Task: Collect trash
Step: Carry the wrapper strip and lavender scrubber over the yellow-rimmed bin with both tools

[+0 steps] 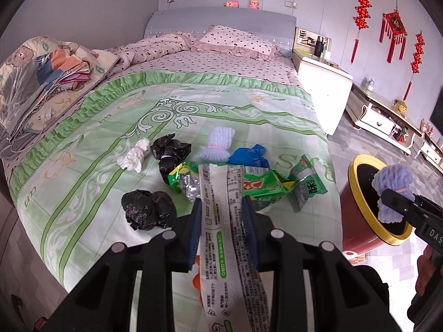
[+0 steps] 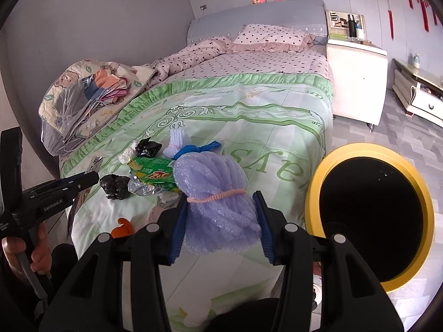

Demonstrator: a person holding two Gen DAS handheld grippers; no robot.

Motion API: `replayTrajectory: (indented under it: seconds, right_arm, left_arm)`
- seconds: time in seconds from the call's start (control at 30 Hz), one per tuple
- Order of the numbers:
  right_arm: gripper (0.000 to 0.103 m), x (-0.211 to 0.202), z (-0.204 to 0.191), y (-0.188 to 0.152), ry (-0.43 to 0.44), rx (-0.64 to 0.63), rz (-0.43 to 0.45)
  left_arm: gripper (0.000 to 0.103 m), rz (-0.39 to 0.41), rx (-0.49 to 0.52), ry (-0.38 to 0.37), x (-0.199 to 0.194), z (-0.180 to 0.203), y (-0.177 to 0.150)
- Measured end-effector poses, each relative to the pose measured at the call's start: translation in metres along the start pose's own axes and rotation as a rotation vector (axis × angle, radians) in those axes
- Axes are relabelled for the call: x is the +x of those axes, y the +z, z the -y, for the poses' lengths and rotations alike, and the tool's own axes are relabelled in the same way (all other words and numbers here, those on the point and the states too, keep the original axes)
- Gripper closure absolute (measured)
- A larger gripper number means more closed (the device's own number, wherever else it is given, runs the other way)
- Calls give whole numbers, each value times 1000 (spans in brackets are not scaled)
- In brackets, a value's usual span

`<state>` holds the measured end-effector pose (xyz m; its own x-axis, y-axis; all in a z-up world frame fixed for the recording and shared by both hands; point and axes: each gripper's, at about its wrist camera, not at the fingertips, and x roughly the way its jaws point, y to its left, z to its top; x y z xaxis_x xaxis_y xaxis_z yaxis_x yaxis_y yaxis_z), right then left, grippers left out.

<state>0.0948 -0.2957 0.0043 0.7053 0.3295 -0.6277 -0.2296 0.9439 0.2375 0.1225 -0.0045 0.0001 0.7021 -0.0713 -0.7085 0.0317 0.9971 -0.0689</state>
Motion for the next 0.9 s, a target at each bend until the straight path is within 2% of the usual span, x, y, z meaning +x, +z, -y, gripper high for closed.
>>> replayTrajectory:
  seconds: [0.7, 0.9]
  right_arm:
    - [59, -60, 118, 9, -153, 138, 68]
    - [59, -68, 141, 15, -188, 170, 83]
  left_arm:
    - [76, 10, 155, -194, 28, 133, 48]
    - [76, -1, 185, -244, 42, 168, 54]
